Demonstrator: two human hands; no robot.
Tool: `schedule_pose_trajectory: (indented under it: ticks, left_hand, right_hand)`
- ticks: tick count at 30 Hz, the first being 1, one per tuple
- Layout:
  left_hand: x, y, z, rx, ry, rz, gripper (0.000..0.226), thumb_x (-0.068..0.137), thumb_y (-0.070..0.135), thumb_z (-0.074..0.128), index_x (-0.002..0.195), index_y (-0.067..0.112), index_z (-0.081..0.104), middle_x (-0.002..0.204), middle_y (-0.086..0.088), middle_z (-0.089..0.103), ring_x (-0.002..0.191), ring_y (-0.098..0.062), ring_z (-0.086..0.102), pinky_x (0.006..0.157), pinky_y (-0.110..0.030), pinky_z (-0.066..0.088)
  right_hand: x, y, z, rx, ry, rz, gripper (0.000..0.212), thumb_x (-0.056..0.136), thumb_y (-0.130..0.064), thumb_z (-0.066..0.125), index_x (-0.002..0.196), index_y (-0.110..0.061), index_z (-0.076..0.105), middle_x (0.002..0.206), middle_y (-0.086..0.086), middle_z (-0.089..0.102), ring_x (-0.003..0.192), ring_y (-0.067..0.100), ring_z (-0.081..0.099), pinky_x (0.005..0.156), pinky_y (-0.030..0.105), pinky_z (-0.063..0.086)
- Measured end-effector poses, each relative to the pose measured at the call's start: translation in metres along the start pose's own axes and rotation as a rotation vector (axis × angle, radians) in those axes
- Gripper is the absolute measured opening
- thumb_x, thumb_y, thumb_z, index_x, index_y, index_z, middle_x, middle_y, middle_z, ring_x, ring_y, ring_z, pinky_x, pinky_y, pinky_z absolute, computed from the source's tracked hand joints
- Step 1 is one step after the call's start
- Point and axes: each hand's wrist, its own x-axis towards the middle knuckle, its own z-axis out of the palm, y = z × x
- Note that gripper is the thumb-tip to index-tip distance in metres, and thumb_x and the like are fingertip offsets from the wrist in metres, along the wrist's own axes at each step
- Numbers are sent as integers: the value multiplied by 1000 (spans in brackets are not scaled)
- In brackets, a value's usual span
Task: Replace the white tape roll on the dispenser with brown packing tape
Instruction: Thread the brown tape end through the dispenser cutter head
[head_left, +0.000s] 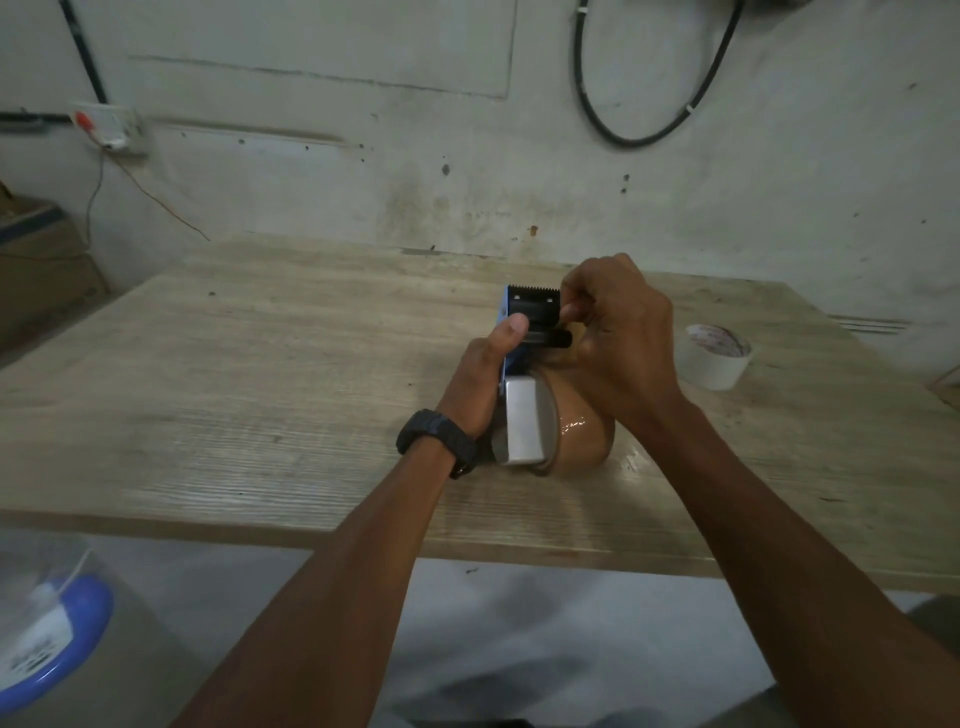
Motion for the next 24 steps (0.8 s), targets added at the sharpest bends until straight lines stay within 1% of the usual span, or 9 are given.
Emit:
schedule_pose_trajectory:
  ticks: [4,7,9,12,15,17,20,22,24]
  left_hand:
    - [0,-2,-2,-25,-42,-51,50,86,62,45,118,29,64,111,-2,74,101,-19,71,91,-38,51]
    - [2,-6,-3,-30,-25,-62,92,65,84,58,131,20,56,117,-7,71,99,-19,71,87,-36,52]
    - [3,-8,-4,-31,-31,-55,107,56,89,60,135,17,54,119,-12,69,99,-24,70,88,-41,53]
    - [2,-5,-2,-60,-16,-50,79,76,74,54,129,15,58,109,-7,71,91,-19,70,81,-36,51]
    - [4,-5,-3,-119,31,-6,50,89,54,43,120,21,63,103,-2,75,89,-19,71,80,-37,53]
    - [3,-4,-2,-144,44,14,47,89,53,44,118,22,64,101,-2,75,87,-20,70,78,-37,54]
    - [2,-2,-3,-156,91,27,44,87,56,47,110,26,68,95,1,77,83,-17,71,78,-37,52]
    - [1,-1,-3,-170,111,49,55,80,66,57,113,25,70,106,-2,76,95,-22,69,90,-43,52]
    - [3,-2,-2,-192,131,61,69,70,76,64,114,24,72,113,-7,73,105,-29,65,101,-53,45]
  right_hand:
    - [-3,4,1,28,-8,2,26,69,-21,51,78,2,59,77,12,58,67,29,58,51,43,52]
    - [-3,5,1,7,-10,-8,23,70,-21,60,80,0,59,79,11,59,68,27,59,53,43,53]
    - [-2,5,0,21,-5,0,25,69,-23,60,81,-1,60,78,8,60,67,26,59,54,40,53]
    - [1,6,1,108,32,127,6,76,-3,63,79,-8,62,72,-7,59,67,14,60,60,32,53]
    - [-3,6,1,380,47,447,14,84,-1,67,88,-14,65,75,-3,68,68,10,65,61,26,55]
    - [-10,2,0,551,74,572,18,87,-9,69,104,-11,65,87,9,72,75,18,70,62,25,58]
    - [-21,1,-1,585,127,633,36,94,-37,61,123,-17,56,114,0,66,96,15,67,74,26,58]
    - [-31,-4,-2,504,146,695,36,95,-47,54,122,-23,52,117,-8,61,101,13,64,78,31,57]
    - [-45,-9,-3,454,120,761,25,97,-44,53,106,-21,56,104,-7,63,92,11,62,76,33,53]
